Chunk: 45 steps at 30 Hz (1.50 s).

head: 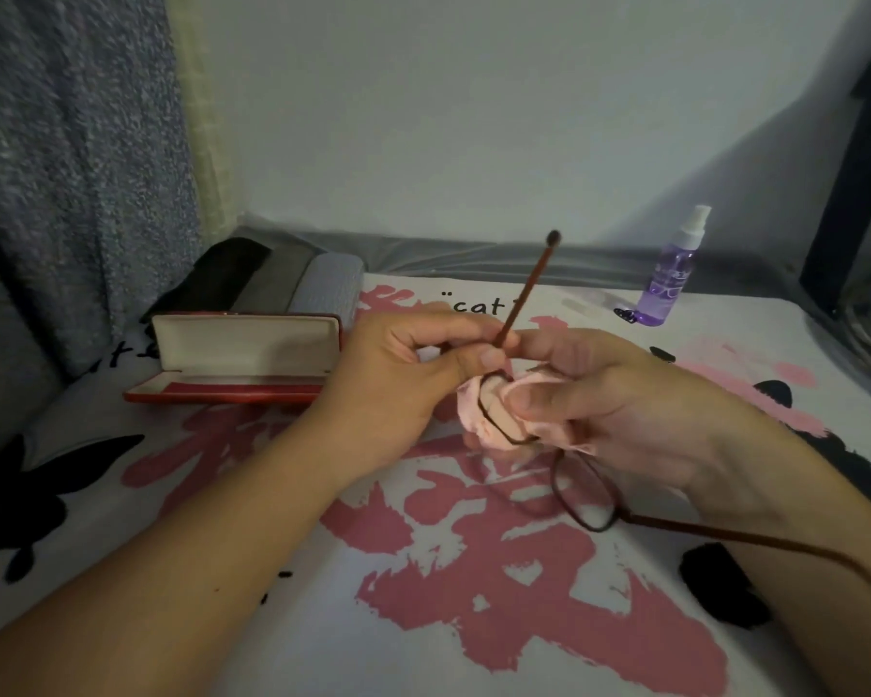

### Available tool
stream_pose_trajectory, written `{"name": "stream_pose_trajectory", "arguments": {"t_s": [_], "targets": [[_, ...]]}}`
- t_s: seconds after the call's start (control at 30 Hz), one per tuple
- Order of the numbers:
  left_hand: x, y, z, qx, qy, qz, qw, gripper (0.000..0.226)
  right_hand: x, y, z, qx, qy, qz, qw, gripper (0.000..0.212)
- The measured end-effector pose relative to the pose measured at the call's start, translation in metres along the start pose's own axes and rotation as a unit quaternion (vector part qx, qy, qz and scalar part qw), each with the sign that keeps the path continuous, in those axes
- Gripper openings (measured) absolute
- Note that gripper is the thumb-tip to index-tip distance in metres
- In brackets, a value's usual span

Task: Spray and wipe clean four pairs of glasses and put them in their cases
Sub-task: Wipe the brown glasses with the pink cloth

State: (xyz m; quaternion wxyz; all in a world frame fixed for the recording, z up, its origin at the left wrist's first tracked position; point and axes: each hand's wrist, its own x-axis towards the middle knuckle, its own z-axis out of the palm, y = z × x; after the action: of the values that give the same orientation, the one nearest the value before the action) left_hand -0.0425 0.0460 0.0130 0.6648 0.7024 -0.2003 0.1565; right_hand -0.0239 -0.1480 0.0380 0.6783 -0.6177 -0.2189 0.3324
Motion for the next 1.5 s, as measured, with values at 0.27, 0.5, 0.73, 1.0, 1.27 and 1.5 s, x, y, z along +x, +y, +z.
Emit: {"name": "stream_pose_trajectory", "arguments": {"t_s": [0.27,0.5,0.73,1.0,1.27,1.5], "targets": [[-0.005,0.011,0.013,0.039,0.016,0.012,0.999,0.026,0.003,-0.011,0.011,-0.061,-0.005,0.006,0.998,0.043],[-0.029,0.031,0.012,0.054,0.077,0.037,0.995,0.018,-0.029,-0.006,0.015,0.013,0.169,-0.063,0.984,0.030],[-0.075,0.049,-0.013,0.158,0.237,0.153,0.946,0.017,-0.075,0.003,-0.043,-0.453,0.415,-0.023,0.789,0.018],[-0.097,0.067,-0.011,0.117,0.333,0.180,0.918,0.020,-0.094,0.023,0.030,-0.414,0.270,-0.238,0.836,0.050],[-0.116,0.072,-0.002,0.077,0.339,0.170,0.922,0.017,-0.089,0.019,0.084,-0.271,0.369,-0.407,0.791,0.016],[-0.119,0.082,-0.008,0.093,0.299,0.211,0.926,0.018,-0.098,0.004,0.084,-0.303,0.378,-0.432,0.761,0.010]]}}
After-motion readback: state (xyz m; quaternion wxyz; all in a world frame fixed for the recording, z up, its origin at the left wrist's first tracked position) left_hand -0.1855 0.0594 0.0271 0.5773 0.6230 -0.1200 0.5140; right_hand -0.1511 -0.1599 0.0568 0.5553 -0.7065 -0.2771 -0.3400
